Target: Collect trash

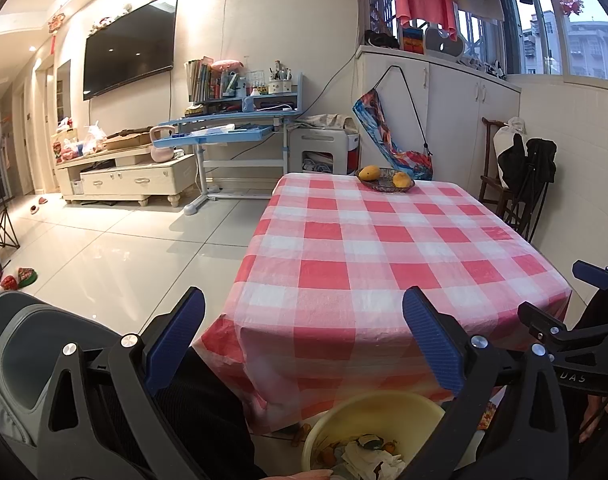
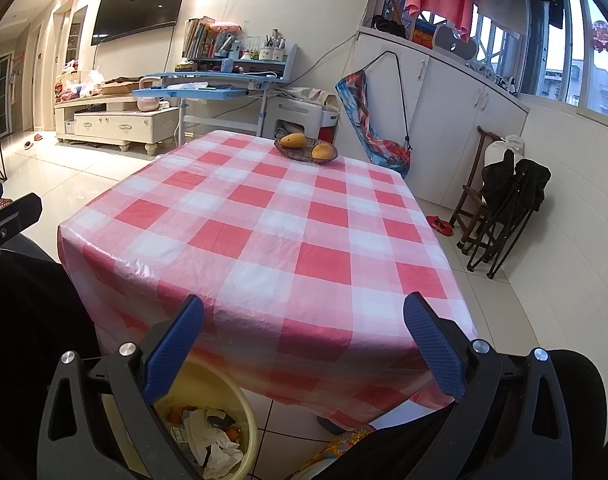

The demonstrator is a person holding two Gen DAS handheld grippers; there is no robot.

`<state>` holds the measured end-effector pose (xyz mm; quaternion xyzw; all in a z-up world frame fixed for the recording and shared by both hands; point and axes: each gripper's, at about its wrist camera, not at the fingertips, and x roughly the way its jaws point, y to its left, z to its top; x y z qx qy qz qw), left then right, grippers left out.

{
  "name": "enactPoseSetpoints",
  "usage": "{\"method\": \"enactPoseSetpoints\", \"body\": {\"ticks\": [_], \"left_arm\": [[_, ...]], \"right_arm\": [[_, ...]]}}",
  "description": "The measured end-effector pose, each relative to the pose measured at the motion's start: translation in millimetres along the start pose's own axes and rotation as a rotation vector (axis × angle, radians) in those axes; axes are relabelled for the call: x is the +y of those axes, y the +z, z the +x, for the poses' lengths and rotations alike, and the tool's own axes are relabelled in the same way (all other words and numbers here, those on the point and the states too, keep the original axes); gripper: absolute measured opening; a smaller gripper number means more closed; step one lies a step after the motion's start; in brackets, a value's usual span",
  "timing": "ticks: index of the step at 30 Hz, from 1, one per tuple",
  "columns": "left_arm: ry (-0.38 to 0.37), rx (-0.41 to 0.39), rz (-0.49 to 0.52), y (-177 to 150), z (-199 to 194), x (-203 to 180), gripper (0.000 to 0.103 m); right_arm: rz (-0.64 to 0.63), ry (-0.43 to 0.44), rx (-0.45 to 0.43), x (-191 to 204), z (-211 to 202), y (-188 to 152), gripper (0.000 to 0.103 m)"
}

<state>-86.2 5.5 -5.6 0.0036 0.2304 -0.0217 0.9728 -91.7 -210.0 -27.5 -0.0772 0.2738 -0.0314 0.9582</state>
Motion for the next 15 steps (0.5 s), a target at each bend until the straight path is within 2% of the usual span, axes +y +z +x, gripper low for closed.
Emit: {"method": "enactPoseSetpoints", "body": {"ticks": [15], "left_arm": [[-0.001, -0.002, 0.000, 0.6, -0.5, -0.2, 0.096]], "right_arm": [[-0.006, 0.002, 0.001, 0.1, 0.3, -0.5, 0.096]]}}
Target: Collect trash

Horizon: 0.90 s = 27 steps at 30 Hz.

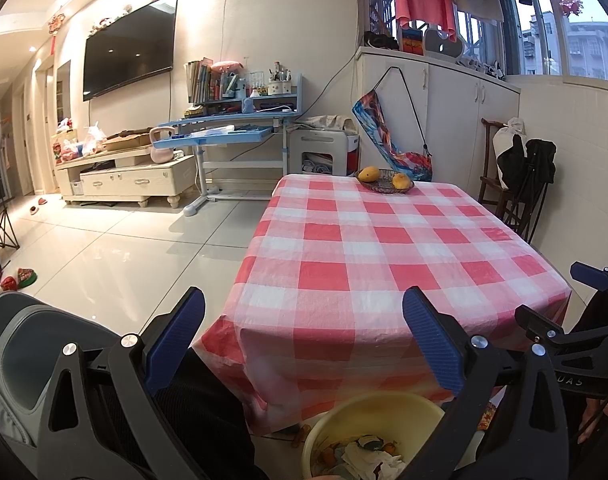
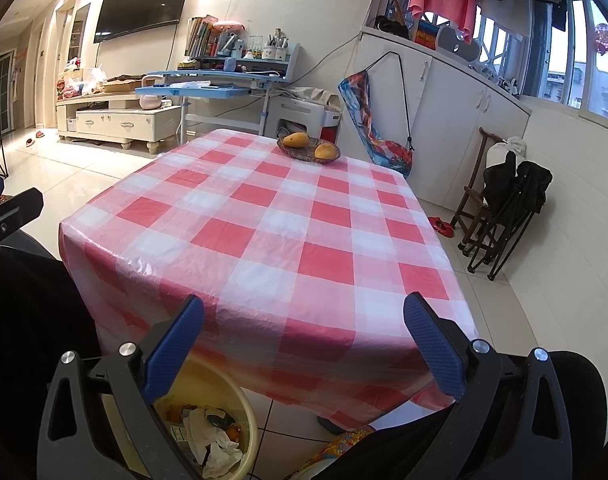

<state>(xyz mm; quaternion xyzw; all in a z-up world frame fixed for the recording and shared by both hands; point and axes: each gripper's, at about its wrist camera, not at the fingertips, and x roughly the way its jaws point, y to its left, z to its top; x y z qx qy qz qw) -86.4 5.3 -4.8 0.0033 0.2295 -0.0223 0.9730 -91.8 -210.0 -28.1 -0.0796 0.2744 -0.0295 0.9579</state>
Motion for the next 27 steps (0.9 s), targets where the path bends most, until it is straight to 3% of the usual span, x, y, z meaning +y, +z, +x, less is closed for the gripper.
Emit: {"method": "enactPoseSetpoints", "body": {"ticks": [27], "left_arm": [[0.001, 0.000, -0.007, 4.1, -0.6, 0.7, 0.096]], "right_arm": [[-0.021, 0.015, 0.000, 4.5, 0.4, -1.4, 0.095]]}}
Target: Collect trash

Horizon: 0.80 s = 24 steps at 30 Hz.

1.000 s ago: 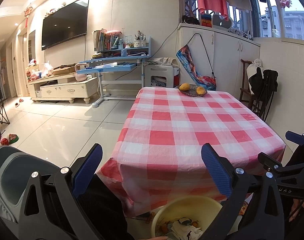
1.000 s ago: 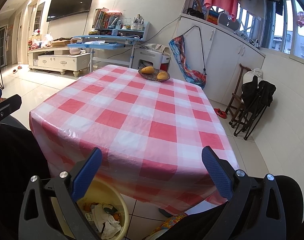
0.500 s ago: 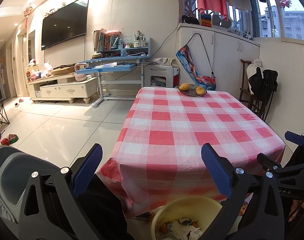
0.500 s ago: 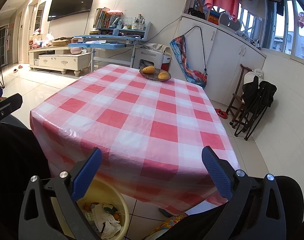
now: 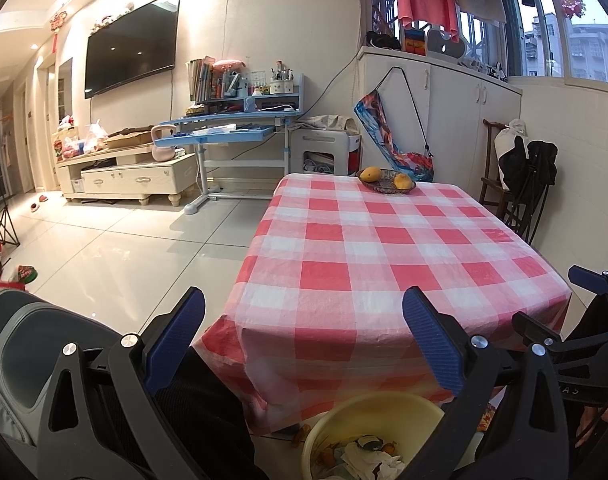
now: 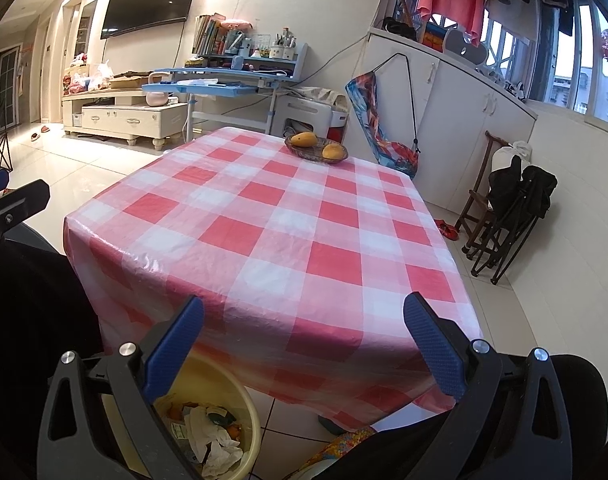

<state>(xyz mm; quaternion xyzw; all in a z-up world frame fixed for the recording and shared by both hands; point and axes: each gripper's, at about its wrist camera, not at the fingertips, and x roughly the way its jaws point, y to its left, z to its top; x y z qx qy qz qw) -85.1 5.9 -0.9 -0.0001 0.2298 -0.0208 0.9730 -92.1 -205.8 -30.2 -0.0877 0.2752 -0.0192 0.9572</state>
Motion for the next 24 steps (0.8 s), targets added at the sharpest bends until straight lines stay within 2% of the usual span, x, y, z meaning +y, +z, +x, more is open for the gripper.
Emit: {"method": "enactPoseSetpoints", "body": {"ticks": [24], "left_arm": [[-0.033, 0.021, -0.032, 3.0, 7.4, -2.7, 0.096]], "right_arm": [[0.005, 0.023, -0.007, -5.0, -0.9, -0.4, 0.095]]}}
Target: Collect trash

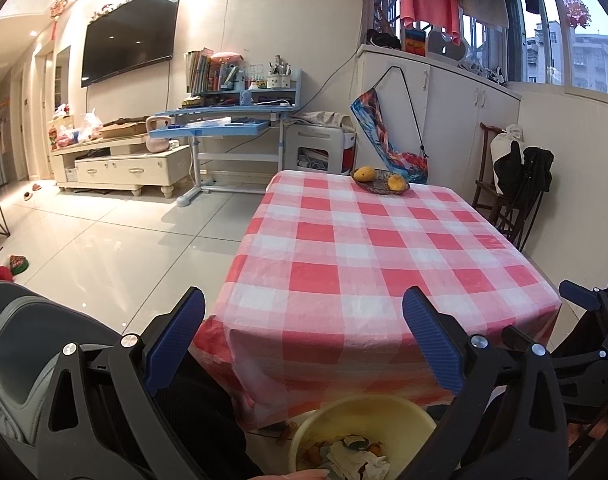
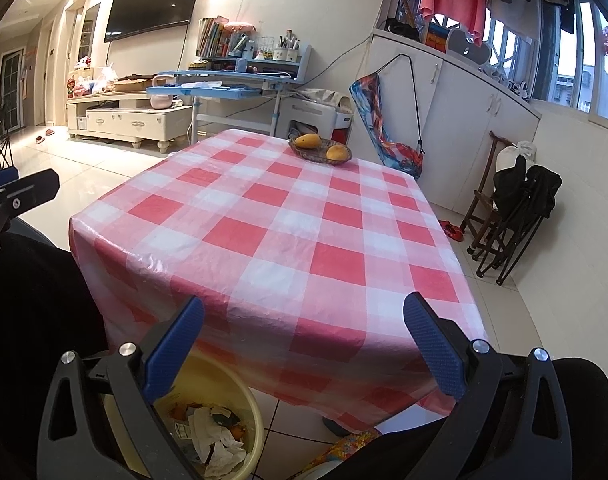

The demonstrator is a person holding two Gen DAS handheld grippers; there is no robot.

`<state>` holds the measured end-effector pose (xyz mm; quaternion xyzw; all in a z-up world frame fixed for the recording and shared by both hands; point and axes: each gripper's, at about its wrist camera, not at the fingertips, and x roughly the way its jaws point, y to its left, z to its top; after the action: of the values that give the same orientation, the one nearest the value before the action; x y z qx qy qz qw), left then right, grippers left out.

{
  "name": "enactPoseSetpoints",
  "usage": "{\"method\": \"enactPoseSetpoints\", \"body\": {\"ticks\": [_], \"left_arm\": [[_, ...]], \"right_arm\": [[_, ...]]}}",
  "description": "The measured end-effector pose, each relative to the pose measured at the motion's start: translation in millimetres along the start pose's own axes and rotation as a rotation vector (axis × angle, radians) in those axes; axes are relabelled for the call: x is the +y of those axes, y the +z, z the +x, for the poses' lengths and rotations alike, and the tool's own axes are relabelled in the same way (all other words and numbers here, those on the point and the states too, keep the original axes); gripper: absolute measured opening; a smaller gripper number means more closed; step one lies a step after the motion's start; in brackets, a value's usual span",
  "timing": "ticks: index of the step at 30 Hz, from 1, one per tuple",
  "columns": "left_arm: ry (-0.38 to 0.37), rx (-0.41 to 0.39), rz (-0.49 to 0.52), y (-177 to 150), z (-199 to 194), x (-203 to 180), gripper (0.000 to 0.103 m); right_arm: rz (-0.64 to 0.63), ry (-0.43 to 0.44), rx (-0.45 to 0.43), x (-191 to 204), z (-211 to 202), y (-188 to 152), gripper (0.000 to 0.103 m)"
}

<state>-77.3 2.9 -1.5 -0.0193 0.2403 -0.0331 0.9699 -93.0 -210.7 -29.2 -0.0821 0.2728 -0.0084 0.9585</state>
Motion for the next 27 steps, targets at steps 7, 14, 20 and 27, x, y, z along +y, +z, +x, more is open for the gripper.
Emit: {"method": "enactPoseSetpoints", "body": {"ticks": [7, 14, 20, 27], "left_arm": [[-0.009, 0.009, 0.005, 2, 3, -6, 0.096], [-0.017, 0.013, 0.024, 3, 4, -14, 0.096], [-0.025, 0.020, 0.041, 5, 6, -22, 0.096], [-0.116, -0.020, 0.020, 12, 0, -29, 0.096]], "right_arm": [[0.023, -0.003, -0.004, -9, -3, -1, 0.095], [0.024, -0.002, -0.005, -10, -3, -2, 0.096], [0.030, 0.001, -0.005, -13, -4, -3, 0.095], [0.100, 0.070, 0.048, -30, 5, 2, 0.096]]}}
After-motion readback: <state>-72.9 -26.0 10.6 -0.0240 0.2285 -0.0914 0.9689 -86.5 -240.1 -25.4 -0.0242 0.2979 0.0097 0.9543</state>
